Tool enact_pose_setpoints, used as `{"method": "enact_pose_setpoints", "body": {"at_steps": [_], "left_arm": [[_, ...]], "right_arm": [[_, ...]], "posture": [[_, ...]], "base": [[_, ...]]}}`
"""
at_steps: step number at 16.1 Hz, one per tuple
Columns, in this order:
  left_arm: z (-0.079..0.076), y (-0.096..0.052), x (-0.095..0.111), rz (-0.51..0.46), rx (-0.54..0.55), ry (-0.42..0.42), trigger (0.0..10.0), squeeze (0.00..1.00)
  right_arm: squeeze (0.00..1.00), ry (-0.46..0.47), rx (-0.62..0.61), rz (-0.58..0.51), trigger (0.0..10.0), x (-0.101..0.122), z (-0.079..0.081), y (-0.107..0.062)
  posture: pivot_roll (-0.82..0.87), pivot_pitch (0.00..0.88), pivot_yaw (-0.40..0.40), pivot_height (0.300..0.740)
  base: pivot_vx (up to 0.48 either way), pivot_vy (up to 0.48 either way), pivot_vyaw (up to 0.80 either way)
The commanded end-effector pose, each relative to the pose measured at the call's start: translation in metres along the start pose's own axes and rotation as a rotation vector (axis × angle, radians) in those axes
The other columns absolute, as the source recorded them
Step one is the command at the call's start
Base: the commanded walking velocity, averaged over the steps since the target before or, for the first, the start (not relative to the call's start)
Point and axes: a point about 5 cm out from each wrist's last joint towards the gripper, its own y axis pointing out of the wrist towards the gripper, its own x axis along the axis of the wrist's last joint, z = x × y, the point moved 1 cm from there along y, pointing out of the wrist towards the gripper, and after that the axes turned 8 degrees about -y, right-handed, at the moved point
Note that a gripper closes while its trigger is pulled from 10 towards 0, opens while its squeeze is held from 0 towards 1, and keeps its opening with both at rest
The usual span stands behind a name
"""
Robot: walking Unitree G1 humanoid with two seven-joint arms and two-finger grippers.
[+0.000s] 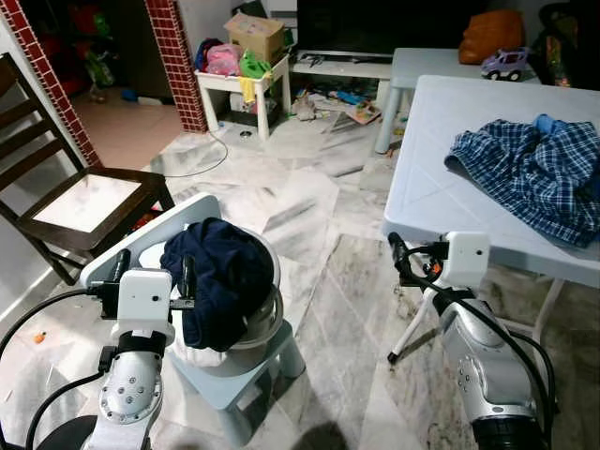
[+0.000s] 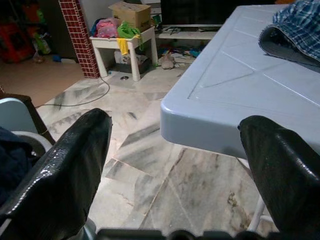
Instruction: Hang hanger
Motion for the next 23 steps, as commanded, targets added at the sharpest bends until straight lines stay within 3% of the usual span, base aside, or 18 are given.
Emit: {"method": "enact_pose_setpoints", "body": {"at_steps": [1,5,9,18,23], "left_arm": [[0.002,0.0,0.004,-0.026,0.015,0.002,10.0,0.0],[-0.005,0.001,0.005,-0.021,-0.003,-0.014,10.0,0.0],[-0.011,0.005,0.007,0.021,0.015,-0.115,10.0,0.0],[-0.017,0.009,0.004,0.061,0.035,-0.167,10.0,0.0],[-0.037,0.019,0.002,0.095,-0.082,-0.264,10.0,0.0]], "right_arm": [[0.0,-0.007,0.029,-0.015,10.0,0.005,0.006,0.001],[0.0,-0.017,0.061,-0.022,10.0,0.008,0.015,0.003],[0.0,-0.018,0.083,-0.012,10.0,0.008,0.019,0.003],[0.0,-0.032,0.122,-0.017,10.0,0.013,0.025,0.007],[0.0,-0.023,0.135,-0.027,10.0,0.017,0.03,0.01]], "posture": [[-0.06,0.0,0.046,0.74],[-0.06,0.0,0.04,0.74],[-0.05,0.0,0.031,0.74],[-0.06,0.0,0.021,0.74],[-0.07,0.0,0.017,0.74]], "base": [[0.0,0.0,0.8],[0.0,0.0,0.8],[0.0,0.0,0.8],[0.0,0.0,0.8],[0.0,0.0,0.16]]}}
